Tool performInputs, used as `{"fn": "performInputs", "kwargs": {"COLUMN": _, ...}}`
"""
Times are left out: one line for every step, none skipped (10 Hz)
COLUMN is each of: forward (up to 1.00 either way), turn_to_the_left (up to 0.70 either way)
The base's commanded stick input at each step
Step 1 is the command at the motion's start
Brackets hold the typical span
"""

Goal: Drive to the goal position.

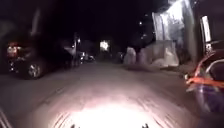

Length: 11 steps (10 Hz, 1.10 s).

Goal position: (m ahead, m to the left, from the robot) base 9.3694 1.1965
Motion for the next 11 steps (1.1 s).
{"fn": "performInputs", "kwargs": {"forward": 0.85, "turn_to_the_left": 0.00}}
{"fn": "performInputs", "kwargs": {"forward": 0.85, "turn_to_the_left": 0.00}}
{"fn": "performInputs", "kwargs": {"forward": 0.85, "turn_to_the_left": 0.00}}
{"fn": "performInputs", "kwargs": {"forward": 0.85, "turn_to_the_left": -0.09}}
{"fn": "performInputs", "kwargs": {"forward": 0.85, "turn_to_the_left": -0.34}}
{"fn": "performInputs", "kwargs": {"forward": 0.85, "turn_to_the_left": -0.34}}
{"fn": "performInputs", "kwargs": {"forward": 0.85, "turn_to_the_left": -0.34}}
{"fn": "performInputs", "kwargs": {"forward": 0.85, "turn_to_the_left": -0.08}}
{"fn": "performInputs", "kwargs": {"forward": 0.85, "turn_to_the_left": 0.00}}
{"fn": "performInputs", "kwargs": {"forward": 0.85, "turn_to_the_left": 0.00}}
{"fn": "performInputs", "kwargs": {"forward": 0.85, "turn_to_the_left": 0.00}}
